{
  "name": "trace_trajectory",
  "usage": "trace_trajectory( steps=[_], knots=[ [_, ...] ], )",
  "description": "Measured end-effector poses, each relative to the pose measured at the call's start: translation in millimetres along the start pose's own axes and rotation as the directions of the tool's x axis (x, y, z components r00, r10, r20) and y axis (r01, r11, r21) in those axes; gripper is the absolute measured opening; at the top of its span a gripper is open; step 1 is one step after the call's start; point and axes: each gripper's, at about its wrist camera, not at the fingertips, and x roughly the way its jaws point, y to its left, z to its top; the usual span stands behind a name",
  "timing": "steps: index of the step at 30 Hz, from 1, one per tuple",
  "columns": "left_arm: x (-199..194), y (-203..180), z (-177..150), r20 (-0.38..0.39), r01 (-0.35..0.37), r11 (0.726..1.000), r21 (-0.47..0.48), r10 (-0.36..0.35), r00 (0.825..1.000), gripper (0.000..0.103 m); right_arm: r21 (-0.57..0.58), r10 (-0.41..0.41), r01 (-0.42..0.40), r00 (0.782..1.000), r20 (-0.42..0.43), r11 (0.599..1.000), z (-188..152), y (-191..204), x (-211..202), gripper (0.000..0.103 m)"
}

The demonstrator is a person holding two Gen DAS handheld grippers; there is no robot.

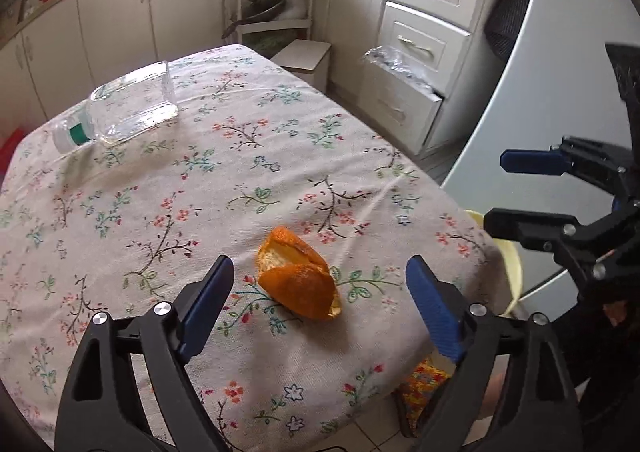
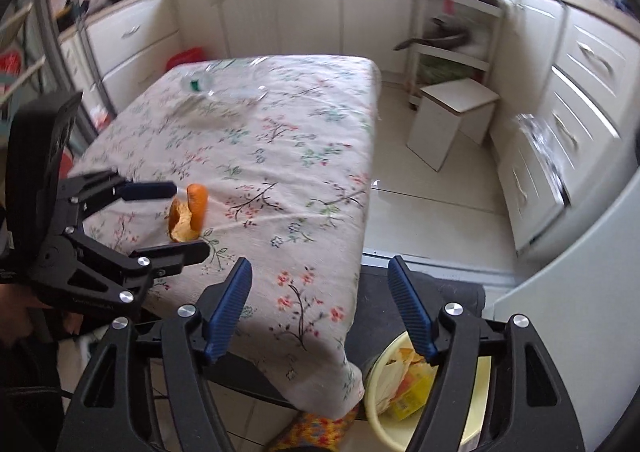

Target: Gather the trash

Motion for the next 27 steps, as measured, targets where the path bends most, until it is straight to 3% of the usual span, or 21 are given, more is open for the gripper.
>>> trace_trajectory(
  steps=[5, 7, 8, 9, 10, 12, 14, 19, 27],
  knots=[
    [7, 7, 1, -0.014, 0.009, 0.999, -0.046, -0.010, 1.000, 0.087, -0.061, -0.014, 0.011, 0.999, -0.039, 0.998, 3, 5, 14, 0.069],
    [9, 12, 1, -0.013, 0.041, 0.997, -0.069, -0.042, 0.999, 0.074, -0.067, -0.010, 0.007, 0.999, -0.045, 0.998, 6, 6, 19, 0.071],
    [9, 15, 0, -0.005, 0.047, 0.996, -0.080, -0.048, 0.999, 0.063, -0.071, -0.009, 0.006, 0.999, -0.046, 0.997, 7, 7, 20, 0.071],
    [8, 19, -1, 0.000, 0.054, 0.994, -0.090, -0.054, 0.999, 0.040, -0.079, -0.009, 0.005, 0.999, -0.048, 0.997, 9, 9, 22, 0.071],
    [7, 22, -1, -0.001, 0.057, 0.994, -0.096, -0.057, 0.998, 0.031, -0.092, -0.009, 0.004, 0.999, -0.049, 0.996, 12, 11, 24, 0.071],
    [2, 30, -5, 0.008, 0.058, 0.993, -0.104, -0.057, 0.998, 0.026, -0.112, -0.011, 0.005, 0.999, -0.052, 0.994, 16, 16, 29, 0.071],
    [-4, 40, -9, 0.018, 0.035, 0.992, -0.118, -0.033, 0.999, 0.021, -0.126, 0.000, -0.006, 0.998, -0.055, 0.992, 20, 20, 33, 0.071],
    [-26, 89, -5, 0.086, -0.013, 0.976, -0.218, 0.032, 0.996, 0.020, -0.188, 0.051, -0.059, 0.998, -0.047, 0.980, 31, 47, 45, 0.072],
    [-49, 160, 55, 0.220, -0.047, 0.971, -0.236, 0.100, 0.970, 0.020, -0.211, 0.133, -0.139, 0.990, -0.041, 0.968, 45, 82, 56, 0.072]
  ],
)
